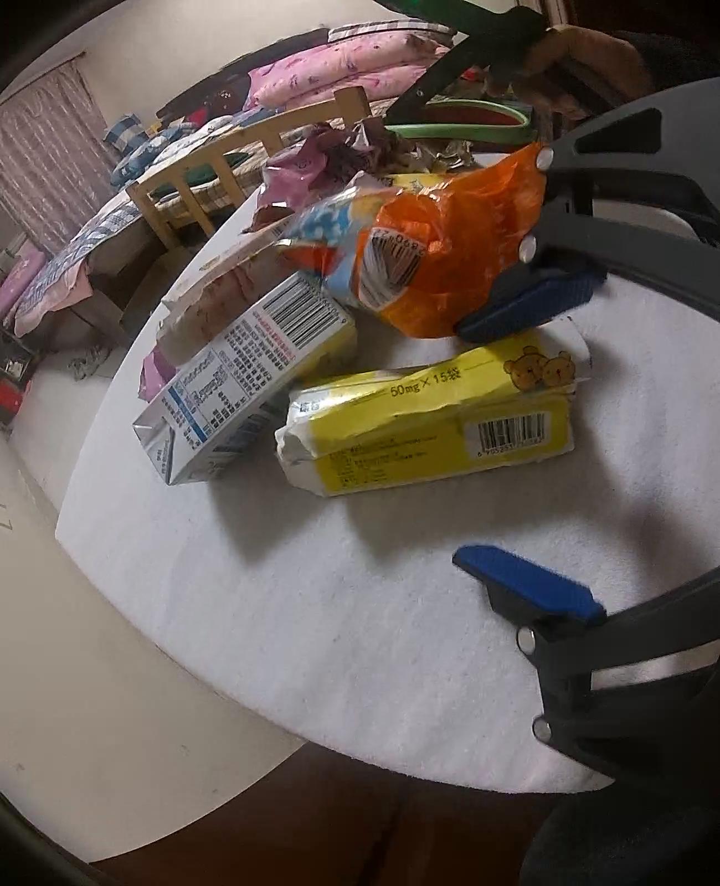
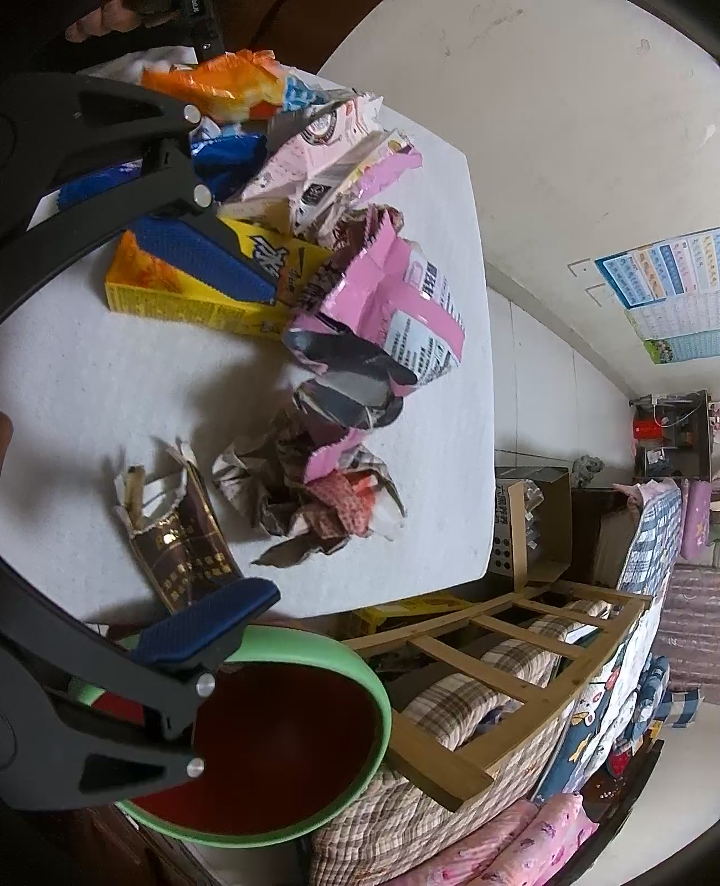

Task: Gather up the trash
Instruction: 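Grasp the pink snack bag with the right gripper while the left grasps the yellow box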

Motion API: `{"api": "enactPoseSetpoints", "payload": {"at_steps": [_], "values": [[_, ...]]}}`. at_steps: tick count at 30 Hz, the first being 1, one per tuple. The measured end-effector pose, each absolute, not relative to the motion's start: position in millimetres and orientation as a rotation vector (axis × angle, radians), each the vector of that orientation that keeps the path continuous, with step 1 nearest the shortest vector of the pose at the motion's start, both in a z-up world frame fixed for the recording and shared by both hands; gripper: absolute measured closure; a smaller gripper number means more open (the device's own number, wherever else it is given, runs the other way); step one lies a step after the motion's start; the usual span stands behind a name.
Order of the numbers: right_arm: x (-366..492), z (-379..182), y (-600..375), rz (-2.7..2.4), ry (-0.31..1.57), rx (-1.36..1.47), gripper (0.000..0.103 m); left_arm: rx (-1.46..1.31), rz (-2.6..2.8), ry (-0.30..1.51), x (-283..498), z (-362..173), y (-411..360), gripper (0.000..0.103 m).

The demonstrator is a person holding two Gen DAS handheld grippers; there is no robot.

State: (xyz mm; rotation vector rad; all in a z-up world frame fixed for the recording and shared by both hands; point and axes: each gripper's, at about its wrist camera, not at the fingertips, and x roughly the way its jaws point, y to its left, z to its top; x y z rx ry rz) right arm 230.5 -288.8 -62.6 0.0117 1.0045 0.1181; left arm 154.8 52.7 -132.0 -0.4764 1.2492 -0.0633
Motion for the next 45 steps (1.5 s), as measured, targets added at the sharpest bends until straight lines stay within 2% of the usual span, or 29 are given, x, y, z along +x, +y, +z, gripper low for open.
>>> {"api": "enactPoseSetpoints", "payload": {"at_steps": [11, 16, 17, 19, 22, 30, 32, 33, 41, 42, 44, 45], "values": [[269, -90, -288, 0.111, 1.048, -0.028, 0.006, -0.393, -0.119, 1.250, 169, -134, 37, 0.065], [278, -102, -288, 0.111, 1.081, -0.037, 0.032, -0.382, -0.131, 1.249, 173, -132, 32, 0.074], [278, -104, -288, 0.110, 1.086, -0.040, 0.034, -0.376, -0.130, 1.246, 174, -131, 31, 0.077], [278, -106, -289, 0.109, 1.083, -0.046, 0.046, -0.372, -0.128, 1.244, 174, -130, 30, 0.078], [276, -103, -293, 0.101, 1.076, -0.035, 0.055, -0.361, -0.125, 1.239, 174, -128, 29, 0.079], [263, -89, -296, 0.117, 1.066, -0.017, 0.063, -0.344, -0.100, 1.220, 169, -119, 37, 0.085], [260, -89, -295, 0.122, 1.071, -0.019, 0.057, -0.341, -0.098, 1.218, 168, -119, 37, 0.085], [257, -90, -294, 0.128, 1.080, -0.018, 0.051, -0.339, -0.099, 1.220, 169, -119, 37, 0.085], [240, -78, -295, 0.118, 1.048, -0.011, 0.050, -0.332, -0.107, 1.198, 158, -110, 41, 0.086], [238, -76, -293, 0.126, 1.047, -0.019, 0.053, -0.331, -0.107, 1.195, 158, -109, 41, 0.086], [235, -76, -289, 0.142, 1.057, -0.025, 0.066, -0.330, -0.107, 1.191, 155, -107, 40, 0.086], [233, -77, -287, 0.145, 1.062, -0.031, 0.080, -0.330, -0.109, 1.190, 154, -107, 40, 0.086]]}}
